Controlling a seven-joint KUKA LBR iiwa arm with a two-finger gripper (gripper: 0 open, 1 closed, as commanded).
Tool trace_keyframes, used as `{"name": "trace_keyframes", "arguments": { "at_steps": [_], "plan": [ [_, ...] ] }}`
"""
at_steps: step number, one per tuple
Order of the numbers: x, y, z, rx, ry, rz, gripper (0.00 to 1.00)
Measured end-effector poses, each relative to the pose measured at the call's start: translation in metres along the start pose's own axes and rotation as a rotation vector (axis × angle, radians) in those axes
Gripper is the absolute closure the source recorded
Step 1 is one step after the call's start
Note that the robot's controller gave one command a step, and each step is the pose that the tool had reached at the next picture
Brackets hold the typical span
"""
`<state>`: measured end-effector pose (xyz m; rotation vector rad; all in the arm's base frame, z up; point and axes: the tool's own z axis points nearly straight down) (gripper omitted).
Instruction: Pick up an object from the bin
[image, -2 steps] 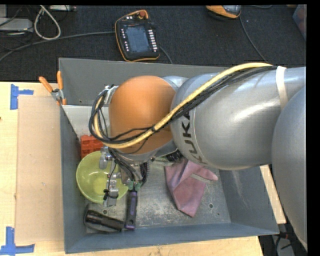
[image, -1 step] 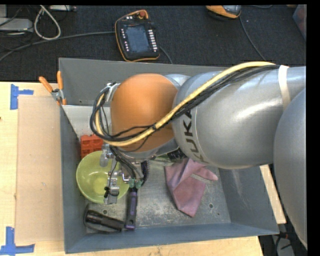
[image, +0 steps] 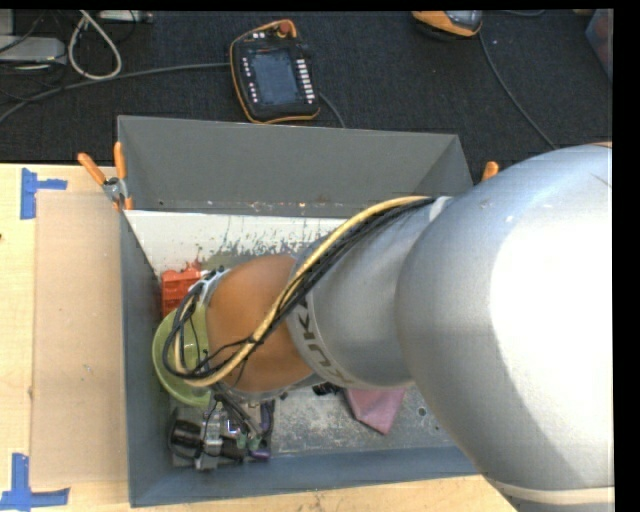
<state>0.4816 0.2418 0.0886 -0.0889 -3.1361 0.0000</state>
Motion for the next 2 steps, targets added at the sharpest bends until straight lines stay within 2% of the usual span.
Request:
{"name": "trace_keyframes", "arguments": {
  "at_steps": [1,2],
  "plan": [
    [0.0081,0.0051,0.0164,-0.008,-0.019,0.074,0.00],
    [-0.0004,0.0007,0.0210,-0.006,-0.012,0.018,0.00]
  ]
}}
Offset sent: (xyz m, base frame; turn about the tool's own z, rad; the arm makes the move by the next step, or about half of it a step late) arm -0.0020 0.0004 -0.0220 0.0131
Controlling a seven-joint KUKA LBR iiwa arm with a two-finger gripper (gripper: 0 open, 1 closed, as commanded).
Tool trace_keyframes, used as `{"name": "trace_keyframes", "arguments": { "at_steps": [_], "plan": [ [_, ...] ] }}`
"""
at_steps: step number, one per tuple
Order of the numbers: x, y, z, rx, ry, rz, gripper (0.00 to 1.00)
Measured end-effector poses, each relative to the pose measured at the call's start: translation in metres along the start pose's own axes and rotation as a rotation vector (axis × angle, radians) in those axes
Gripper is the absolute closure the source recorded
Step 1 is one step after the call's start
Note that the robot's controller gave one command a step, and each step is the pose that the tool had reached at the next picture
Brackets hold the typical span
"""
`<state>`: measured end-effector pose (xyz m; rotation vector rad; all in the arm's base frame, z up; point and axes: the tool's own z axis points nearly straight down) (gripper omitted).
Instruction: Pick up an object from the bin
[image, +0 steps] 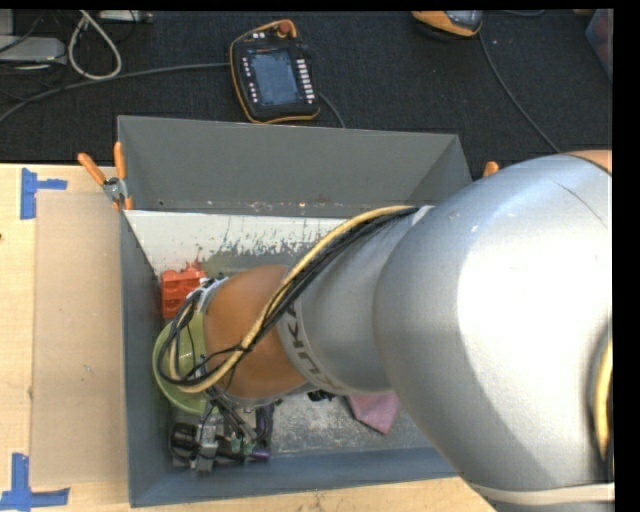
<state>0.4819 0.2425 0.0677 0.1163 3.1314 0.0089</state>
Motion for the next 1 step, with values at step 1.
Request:
{"name": "trace_keyframes", "arguments": {
  "at_steps": [1],
  "plan": [
    [0.0046,0.0027,-0.0027,-0.001,-0.006,0.031,0.00]
  ]
}}
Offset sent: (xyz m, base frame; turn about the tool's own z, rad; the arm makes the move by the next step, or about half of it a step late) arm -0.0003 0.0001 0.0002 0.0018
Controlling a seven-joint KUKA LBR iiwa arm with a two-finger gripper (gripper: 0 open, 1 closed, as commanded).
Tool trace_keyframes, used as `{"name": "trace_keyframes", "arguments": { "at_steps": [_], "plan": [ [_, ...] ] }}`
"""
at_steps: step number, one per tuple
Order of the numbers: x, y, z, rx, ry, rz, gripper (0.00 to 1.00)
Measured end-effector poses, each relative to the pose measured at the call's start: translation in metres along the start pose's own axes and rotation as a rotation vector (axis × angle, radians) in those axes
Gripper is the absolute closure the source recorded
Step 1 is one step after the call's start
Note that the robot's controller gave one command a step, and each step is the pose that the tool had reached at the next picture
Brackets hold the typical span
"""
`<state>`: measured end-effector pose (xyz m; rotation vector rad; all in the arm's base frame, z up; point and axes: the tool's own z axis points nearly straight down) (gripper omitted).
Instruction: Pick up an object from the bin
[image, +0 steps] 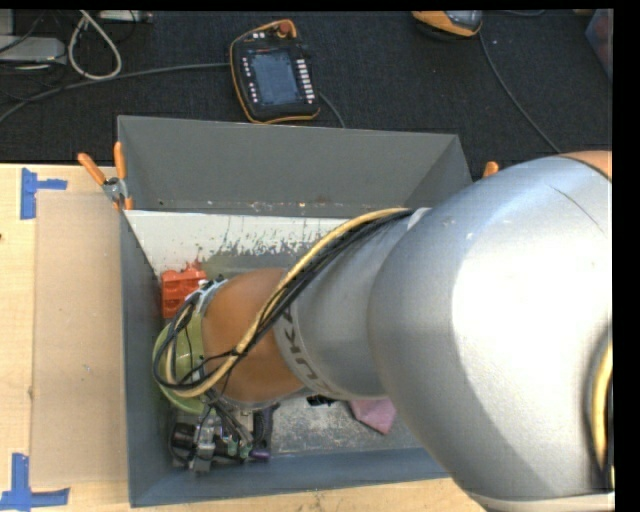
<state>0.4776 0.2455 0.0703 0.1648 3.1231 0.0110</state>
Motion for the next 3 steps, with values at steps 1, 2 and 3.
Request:
{"name": "trace_keyframes", "arguments": {
  "at_steps": [1,2,3],
  "plan": [
    [-0.0048,-0.0040,0.0031,0.003,0.007,-0.024,1.00],
    [-0.0049,-0.0040,0.0029,0.003,0.007,-0.023,1.00],
    [-0.0043,-0.0044,-0.0058,0.004,0.009,-0.021,1.00]
  ]
}}
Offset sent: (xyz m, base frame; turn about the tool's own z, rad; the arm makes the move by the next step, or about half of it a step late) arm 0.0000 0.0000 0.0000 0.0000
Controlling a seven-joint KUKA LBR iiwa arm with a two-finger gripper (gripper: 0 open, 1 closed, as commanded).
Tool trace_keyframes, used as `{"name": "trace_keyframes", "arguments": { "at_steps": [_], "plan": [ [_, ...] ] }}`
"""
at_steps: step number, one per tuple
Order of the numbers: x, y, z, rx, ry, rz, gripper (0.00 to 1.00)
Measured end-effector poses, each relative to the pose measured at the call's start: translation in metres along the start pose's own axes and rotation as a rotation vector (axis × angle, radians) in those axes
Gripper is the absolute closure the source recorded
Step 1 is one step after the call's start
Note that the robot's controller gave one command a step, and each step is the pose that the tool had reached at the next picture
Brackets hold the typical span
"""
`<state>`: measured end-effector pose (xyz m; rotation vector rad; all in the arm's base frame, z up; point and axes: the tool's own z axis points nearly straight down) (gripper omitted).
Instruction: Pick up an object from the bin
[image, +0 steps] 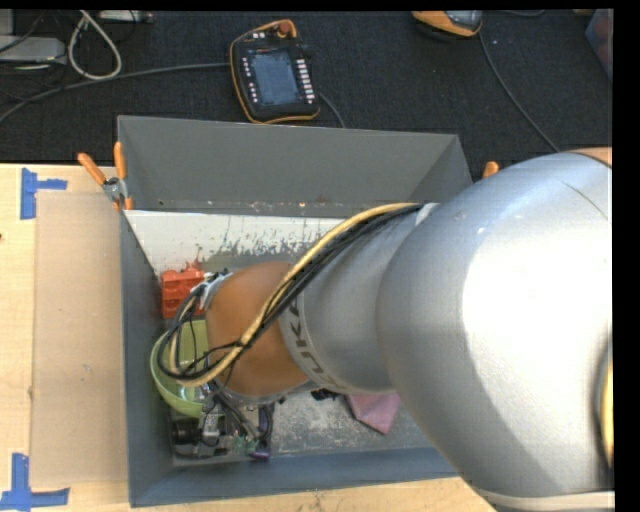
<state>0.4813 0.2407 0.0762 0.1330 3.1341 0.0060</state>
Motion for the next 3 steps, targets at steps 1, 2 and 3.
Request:
{"name": "trace_keyframes", "arguments": {
  "at_steps": [1,2,3],
  "plan": [
    [0.001,0.000,-0.019,0.001,0.003,0.002,1.00],
    [0.000,0.000,-0.034,0.000,0.002,0.002,1.00],
    [0.001,-0.001,-0.054,0.004,0.008,0.004,1.00]
  ]
}}
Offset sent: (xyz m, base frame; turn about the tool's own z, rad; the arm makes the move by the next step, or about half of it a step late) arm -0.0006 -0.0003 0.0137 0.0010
